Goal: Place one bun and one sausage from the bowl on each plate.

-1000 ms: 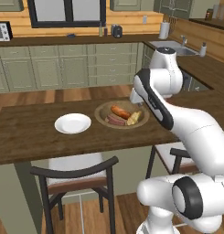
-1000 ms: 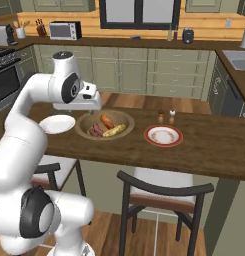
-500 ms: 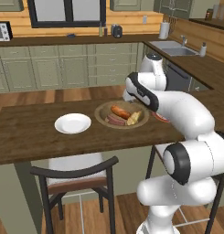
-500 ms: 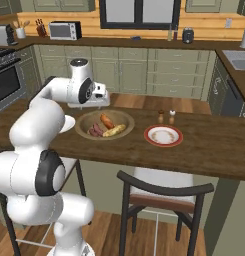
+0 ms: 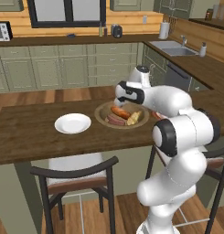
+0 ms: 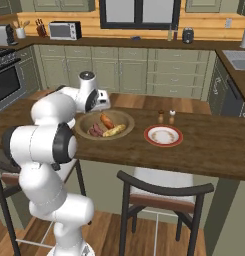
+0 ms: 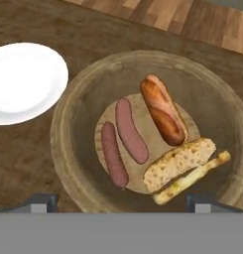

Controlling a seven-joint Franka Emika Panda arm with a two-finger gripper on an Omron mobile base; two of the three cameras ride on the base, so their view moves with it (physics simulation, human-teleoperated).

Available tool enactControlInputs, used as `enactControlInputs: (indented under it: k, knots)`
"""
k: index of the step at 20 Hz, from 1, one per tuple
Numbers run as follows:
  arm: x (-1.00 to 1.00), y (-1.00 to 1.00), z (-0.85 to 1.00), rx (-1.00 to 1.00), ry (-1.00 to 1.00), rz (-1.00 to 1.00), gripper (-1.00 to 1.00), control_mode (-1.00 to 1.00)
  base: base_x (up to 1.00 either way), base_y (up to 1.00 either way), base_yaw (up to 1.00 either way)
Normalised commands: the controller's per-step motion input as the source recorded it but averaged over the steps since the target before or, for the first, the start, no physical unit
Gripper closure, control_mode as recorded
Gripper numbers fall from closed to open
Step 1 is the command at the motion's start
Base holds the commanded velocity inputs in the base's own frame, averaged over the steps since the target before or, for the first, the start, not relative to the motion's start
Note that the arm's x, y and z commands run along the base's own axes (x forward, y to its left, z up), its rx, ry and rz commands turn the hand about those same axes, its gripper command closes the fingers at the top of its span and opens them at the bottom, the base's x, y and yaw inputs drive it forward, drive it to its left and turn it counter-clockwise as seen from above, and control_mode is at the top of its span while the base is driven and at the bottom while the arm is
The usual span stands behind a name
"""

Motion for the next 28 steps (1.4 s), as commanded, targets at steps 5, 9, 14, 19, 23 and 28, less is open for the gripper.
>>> enactControlInputs:
  k: [5,9,14,19,23,28]
  knots:
    - [0.65,0.09,-0.54,-0.03,-0.02,0.07,-1.0,-1.0,0.0,0.0,0.0]
    - [0.63,0.0,-0.46,-0.07,0.0,0.0,-1.0,-1.0,0.0,0.0,0.0]
    - [0.58,-0.01,-0.37,-0.06,0.0,0.0,-1.0,-1.0,0.0,0.0,0.0]
    - [0.32,-0.07,-0.41,-0.07,0.02,0.0,-1.0,-1.0,0.0,0.0,0.0]
    - [0.19,-0.14,-0.38,-0.07,0.01,0.0,-1.0,-1.0,0.0,0.0,0.0]
    - [0.21,-0.23,-0.2,-0.04,0.0,0.0,-1.0,-1.0,0.0,0.0,0.0]
